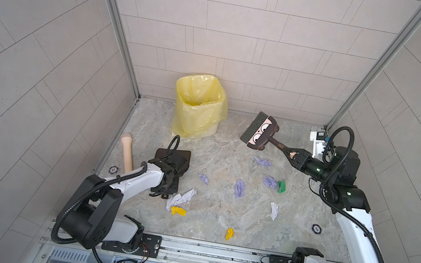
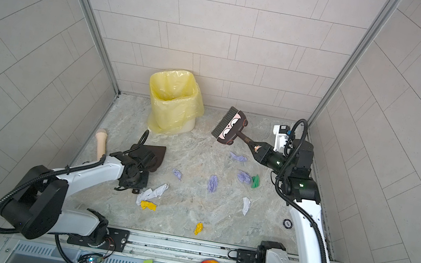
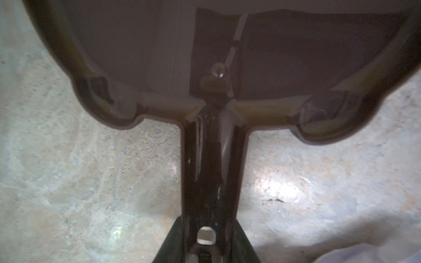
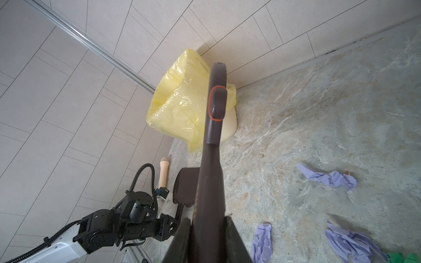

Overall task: Sweep away the paper scraps from the table
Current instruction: 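Lift the dustpan with the left gripper and set it beside the paper scraps, then carry the brush down toward the dustpan with right gripper while left holds dustpan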

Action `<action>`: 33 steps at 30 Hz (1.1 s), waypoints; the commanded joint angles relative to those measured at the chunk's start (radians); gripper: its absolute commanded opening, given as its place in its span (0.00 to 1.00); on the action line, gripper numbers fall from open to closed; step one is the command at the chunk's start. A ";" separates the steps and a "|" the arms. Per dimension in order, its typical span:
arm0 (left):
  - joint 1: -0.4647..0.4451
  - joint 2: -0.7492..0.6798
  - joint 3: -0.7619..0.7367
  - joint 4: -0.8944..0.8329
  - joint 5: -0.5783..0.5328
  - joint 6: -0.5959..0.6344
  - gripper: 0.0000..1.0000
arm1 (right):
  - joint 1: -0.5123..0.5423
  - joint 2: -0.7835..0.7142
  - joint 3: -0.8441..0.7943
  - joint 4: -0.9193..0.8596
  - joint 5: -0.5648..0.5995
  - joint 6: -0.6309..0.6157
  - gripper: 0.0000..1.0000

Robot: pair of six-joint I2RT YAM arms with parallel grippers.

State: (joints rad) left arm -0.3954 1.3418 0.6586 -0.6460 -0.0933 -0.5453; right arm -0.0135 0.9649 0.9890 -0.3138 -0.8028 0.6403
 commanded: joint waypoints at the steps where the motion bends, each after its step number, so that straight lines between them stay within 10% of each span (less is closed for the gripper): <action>1: -0.003 -0.037 0.008 -0.036 -0.053 -0.022 0.00 | -0.003 -0.019 0.025 0.033 0.002 0.001 0.00; 16: -0.059 -0.185 0.132 -0.222 -0.076 -0.015 0.00 | 0.005 0.028 0.085 -0.141 0.022 -0.100 0.00; 33: -0.429 -0.126 0.362 -0.503 0.023 0.035 0.00 | 0.016 0.069 0.251 -0.537 0.119 -0.311 0.00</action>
State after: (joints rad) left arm -0.7765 1.1870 0.9756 -1.0637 -0.1005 -0.5320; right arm -0.0044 1.0286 1.1843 -0.7578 -0.7120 0.3988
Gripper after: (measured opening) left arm 0.305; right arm 0.246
